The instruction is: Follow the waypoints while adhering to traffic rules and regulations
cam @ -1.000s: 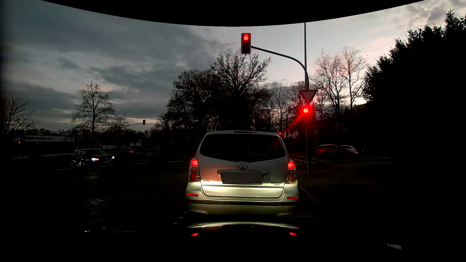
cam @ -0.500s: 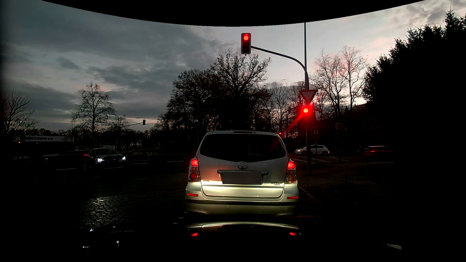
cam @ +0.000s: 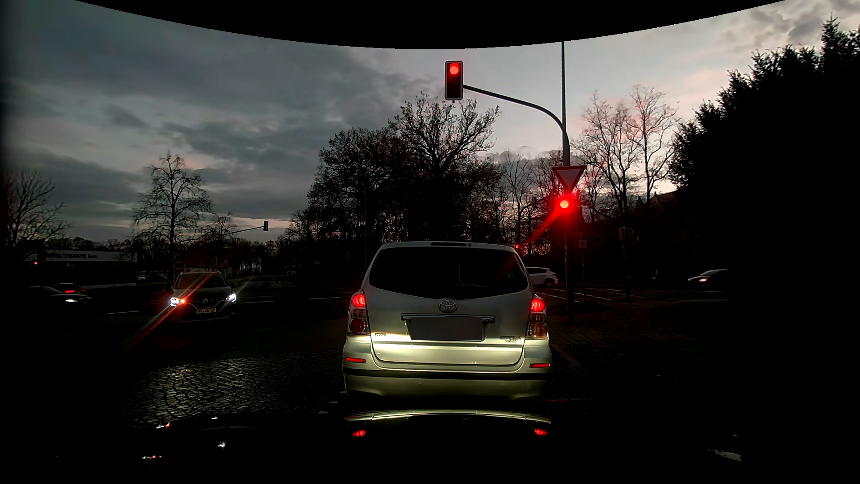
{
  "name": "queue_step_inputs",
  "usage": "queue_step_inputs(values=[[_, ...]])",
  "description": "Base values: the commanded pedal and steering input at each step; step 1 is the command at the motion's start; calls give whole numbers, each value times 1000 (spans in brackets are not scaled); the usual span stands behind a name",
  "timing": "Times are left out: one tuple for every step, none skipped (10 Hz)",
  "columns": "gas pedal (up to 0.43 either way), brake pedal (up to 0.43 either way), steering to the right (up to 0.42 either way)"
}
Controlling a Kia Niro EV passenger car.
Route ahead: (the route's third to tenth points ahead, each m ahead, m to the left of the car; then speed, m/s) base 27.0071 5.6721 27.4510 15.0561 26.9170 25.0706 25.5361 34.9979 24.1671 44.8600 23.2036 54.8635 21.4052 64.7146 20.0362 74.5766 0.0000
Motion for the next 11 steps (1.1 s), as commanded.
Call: queue_step_inputs(values=[[0, 341, 0], [0, 341, -1], [0, 341, 0], [0, 341, -1], [0, 341, -1], [0, 341, -1], [0, 341, -1], [0, 341, 0], [0, 341, -1], [0, 341, -1], [0, 341, 0]])
